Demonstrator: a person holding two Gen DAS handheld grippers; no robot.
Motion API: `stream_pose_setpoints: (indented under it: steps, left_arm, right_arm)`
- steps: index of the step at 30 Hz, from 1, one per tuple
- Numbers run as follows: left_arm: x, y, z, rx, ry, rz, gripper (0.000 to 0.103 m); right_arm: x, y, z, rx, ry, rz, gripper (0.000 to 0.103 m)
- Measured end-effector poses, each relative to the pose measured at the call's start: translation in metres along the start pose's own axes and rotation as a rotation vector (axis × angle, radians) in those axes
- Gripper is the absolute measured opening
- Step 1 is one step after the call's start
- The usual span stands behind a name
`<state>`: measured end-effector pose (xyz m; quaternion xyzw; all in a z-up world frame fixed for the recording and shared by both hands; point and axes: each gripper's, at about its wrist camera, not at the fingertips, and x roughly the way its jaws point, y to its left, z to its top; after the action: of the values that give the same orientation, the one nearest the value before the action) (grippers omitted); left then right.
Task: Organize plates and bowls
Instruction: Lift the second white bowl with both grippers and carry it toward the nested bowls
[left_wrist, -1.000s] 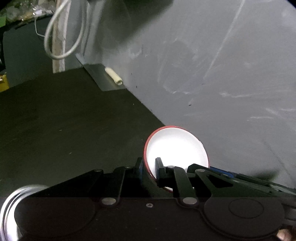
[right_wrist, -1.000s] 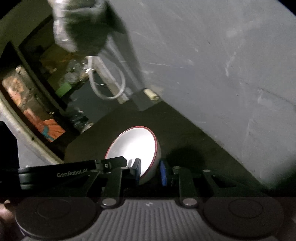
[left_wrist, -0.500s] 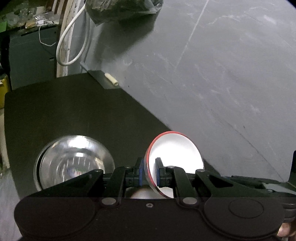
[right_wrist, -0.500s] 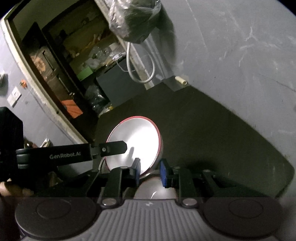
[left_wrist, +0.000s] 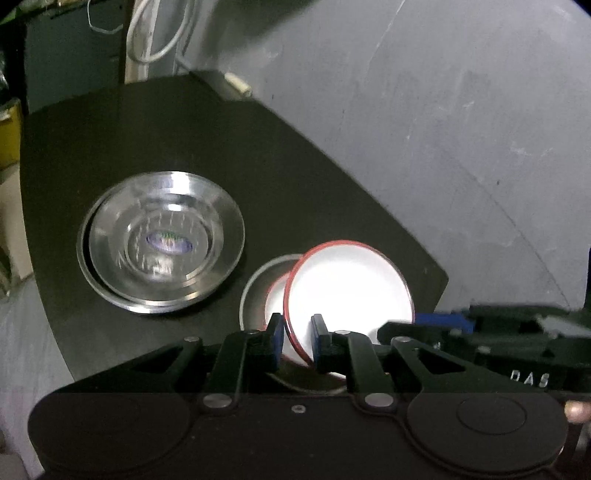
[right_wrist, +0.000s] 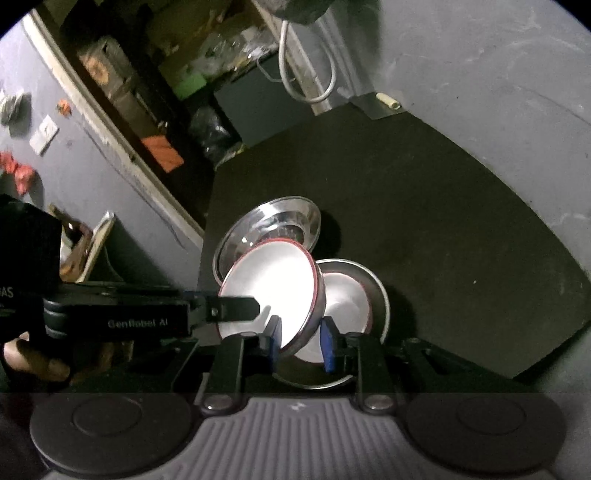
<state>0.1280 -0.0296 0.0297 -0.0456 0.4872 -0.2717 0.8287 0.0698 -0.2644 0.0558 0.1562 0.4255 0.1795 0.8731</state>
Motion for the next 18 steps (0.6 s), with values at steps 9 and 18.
stream_pose_setpoints:
  steps: [9,18]
  left_arm:
    - [0.018,-0.007,-0.001,-0.022,0.067,0.032,0.018]
    - [0.034,-0.006,0.001,-0.069,0.105,0.07,0.019]
  right_arm:
    - [0.014,-0.007,0.012,-0.071,0.104,-0.007,0.028]
    - [0.028,-0.016,0.022,-0.109,0.166,0.026,0.028]
